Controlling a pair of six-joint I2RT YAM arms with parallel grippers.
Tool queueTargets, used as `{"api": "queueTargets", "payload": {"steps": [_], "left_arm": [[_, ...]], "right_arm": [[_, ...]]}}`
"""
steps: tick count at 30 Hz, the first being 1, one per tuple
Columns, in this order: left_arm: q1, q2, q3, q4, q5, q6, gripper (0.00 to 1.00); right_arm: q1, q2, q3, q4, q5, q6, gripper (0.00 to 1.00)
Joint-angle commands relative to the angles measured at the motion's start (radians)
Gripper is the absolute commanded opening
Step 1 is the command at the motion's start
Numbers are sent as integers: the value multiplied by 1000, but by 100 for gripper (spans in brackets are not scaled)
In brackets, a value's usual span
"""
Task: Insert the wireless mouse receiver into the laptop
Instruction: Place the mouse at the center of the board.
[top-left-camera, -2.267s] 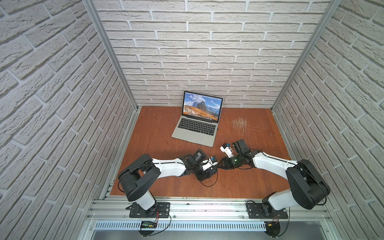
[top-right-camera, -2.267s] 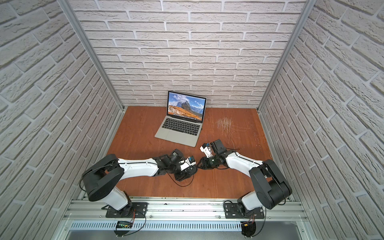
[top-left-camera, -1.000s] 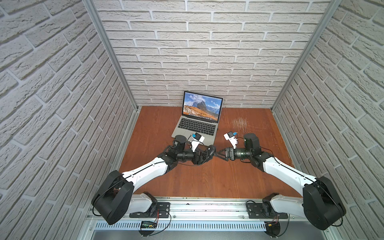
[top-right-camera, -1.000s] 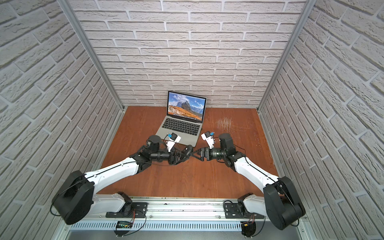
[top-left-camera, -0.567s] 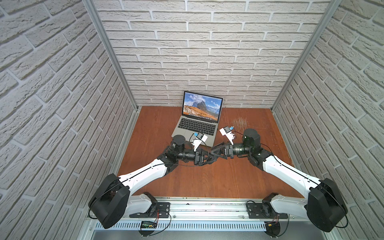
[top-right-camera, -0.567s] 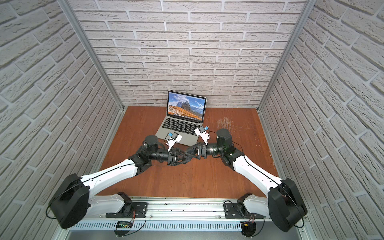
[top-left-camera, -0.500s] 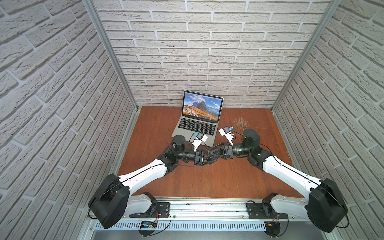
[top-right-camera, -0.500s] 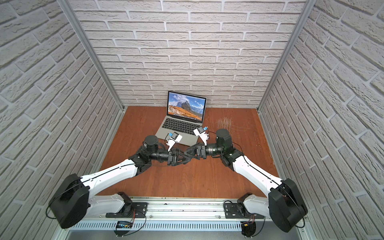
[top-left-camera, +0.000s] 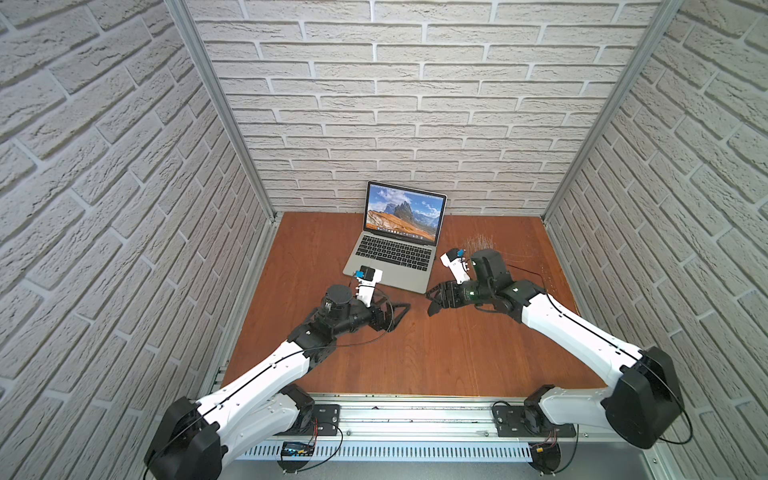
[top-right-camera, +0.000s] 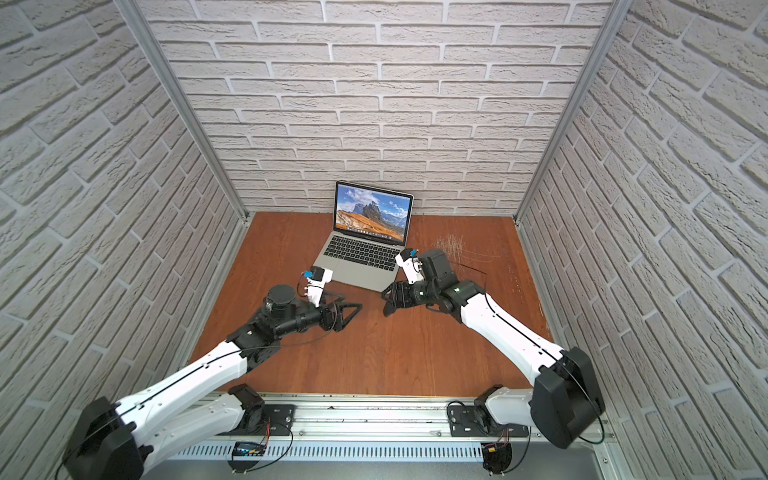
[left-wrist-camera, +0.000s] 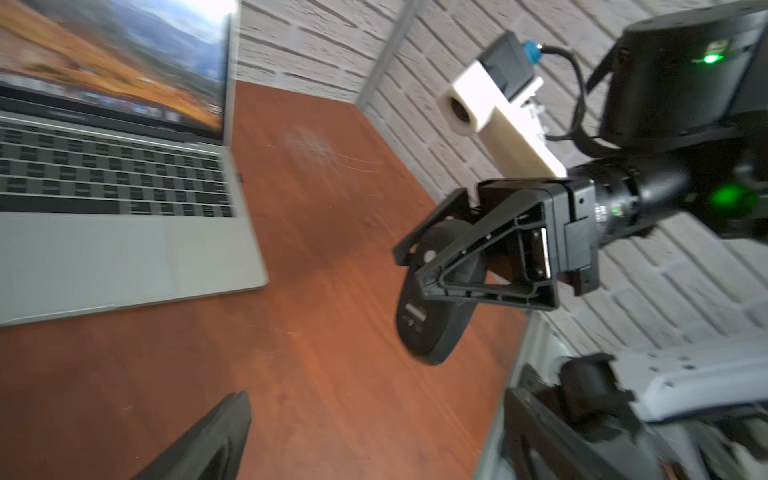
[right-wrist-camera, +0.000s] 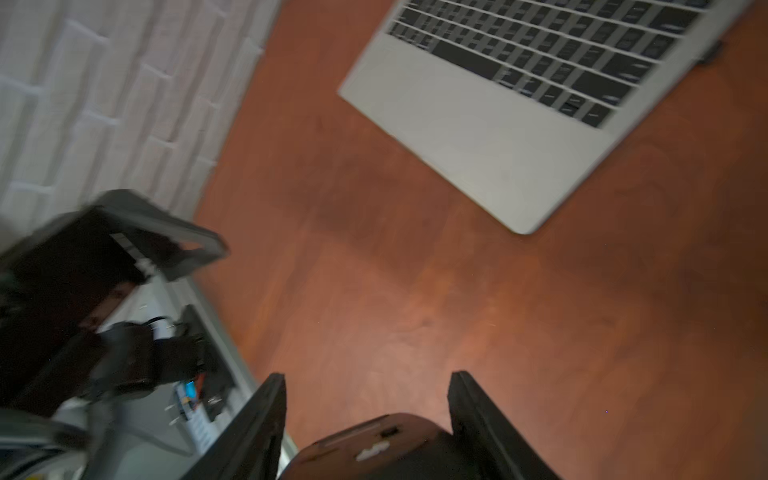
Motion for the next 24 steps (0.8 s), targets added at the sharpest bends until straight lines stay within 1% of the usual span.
{"api": "queueTargets", "payload": {"steps": [1,4,5,6,8,10,11,12,14,16,18,20,22,24], "left_arm": [[36,-57,-31,-77,-227,93,98],[53,-72,-37,-87,-246,131,98],[57,-70,-34,-92,-250,143,99],[62,-65,-30,-102,-267,151,98],[76,-56,-26,-112,-283,160,98],[96,-53,-23,-117,-291,162,99],[104,-52,-24,-115,-292,166,99],[113,-55,-25,-117,-297,170,98],[129,-59,-28,-119,-308,179,98],[150,-62,-33,-122,-323,181,99],[171,-61,-39,-115,-345,179,98],[197,-55,-47,-99,-373,171,98],[224,-48,-51,-80,-426,174,98],[269,-40,-57,-51,-483,185,98]], "right_arm": [[47,114,103,-297,410,-192,24],[92,257,204,-368,547,-321,24],[110,297,230,-384,587,-379,25],[136,370,270,-398,634,-449,25],[164,473,334,-421,673,-513,26],[195,560,387,-431,663,-555,28],[214,593,405,-425,648,-580,32],[232,623,422,-424,633,-600,40],[257,678,461,-432,580,-619,59],[275,704,484,-433,535,-624,68],[284,706,487,-418,509,-614,83],[287,681,472,-394,489,-592,92],[287,631,437,-357,473,-559,95],[285,527,383,-305,471,-516,98]]}}
